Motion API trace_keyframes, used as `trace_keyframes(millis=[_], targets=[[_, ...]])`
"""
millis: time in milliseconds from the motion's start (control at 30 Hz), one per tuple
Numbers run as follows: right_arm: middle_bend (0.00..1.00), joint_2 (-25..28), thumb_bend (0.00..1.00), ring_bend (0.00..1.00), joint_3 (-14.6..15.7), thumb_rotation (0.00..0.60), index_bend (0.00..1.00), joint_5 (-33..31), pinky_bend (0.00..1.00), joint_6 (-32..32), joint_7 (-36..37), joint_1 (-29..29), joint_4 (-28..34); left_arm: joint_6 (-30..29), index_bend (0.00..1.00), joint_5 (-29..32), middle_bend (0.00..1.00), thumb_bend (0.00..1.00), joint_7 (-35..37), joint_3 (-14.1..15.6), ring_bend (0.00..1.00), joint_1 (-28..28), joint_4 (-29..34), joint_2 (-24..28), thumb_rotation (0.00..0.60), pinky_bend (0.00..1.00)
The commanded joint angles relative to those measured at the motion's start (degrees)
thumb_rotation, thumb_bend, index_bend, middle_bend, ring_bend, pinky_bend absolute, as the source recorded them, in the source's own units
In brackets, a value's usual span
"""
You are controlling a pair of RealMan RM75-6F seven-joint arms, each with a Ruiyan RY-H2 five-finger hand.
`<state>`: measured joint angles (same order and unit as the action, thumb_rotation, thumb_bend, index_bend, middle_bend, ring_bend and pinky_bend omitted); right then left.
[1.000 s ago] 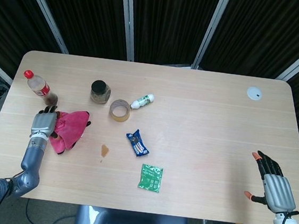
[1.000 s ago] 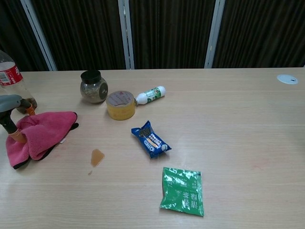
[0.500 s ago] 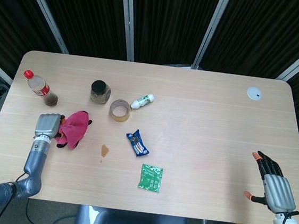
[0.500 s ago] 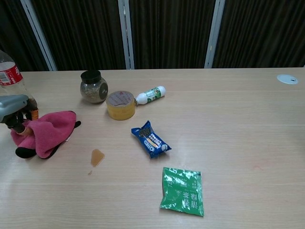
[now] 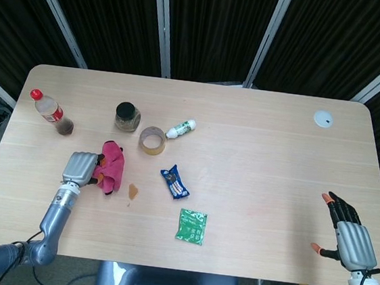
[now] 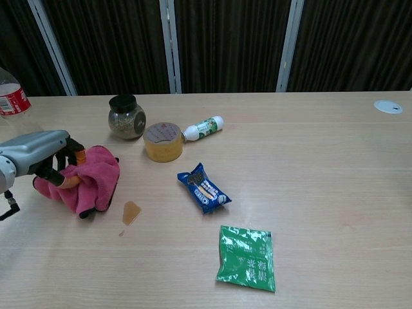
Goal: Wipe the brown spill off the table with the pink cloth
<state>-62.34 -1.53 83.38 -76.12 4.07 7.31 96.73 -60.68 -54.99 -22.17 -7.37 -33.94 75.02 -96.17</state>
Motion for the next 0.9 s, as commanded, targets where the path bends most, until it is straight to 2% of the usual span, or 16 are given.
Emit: trace_keyframes(millis=[33,233,433,700,900], targets=[[0.0,0.0,0.0,0.0,0.0,0.6,0.04,0.0,0.08,0.0,0.0,0.0,-0.1,0.1,0.81,-1.0,0.58,0.59,-0.5,1.2,0.49,0.4,1.6,-1.2,0.6,0.55],[0.0,-0.1,0.0,0.0,-0.1,0.6,0.04,-0.1,0.08,-0.1,0.2,0.0,-0.2,0.2,0.81,-3.4,0.58,0.59,-1.1,3.1,0.49,0.9,4.4,-4.6,0.6,0.55],[0.0,0.0,0.0,0.0,-0.2,0.6,0.04,0.0,0.08,-0.4,0.4,-0.1,-0.3,-1.0,0.81,-6.1,0.58,0.59,-1.5,3.9,0.49,1.2,7.0,-7.8,0.6,0.55],[0.0,-0.1,0.0,0.0,-0.2,0.6,0.04,0.3,0.08,-0.8,0.5,-0.2,-0.4,-2.1,0.81,-6.1,0.58,0.59,-4.5,3.9,0.49,1.5,7.0,-12.2,0.6,0.55],[0.0,-0.1,0.0,0.0,-0.2,0.6,0.04,0.4,0.08,-0.9,0.6,-0.3,-0.4,-2.4,0.82,-4.8,0.58,0.59,-6.6,2.1,0.49,1.1,4.8,-13.7,0.6,0.55]])
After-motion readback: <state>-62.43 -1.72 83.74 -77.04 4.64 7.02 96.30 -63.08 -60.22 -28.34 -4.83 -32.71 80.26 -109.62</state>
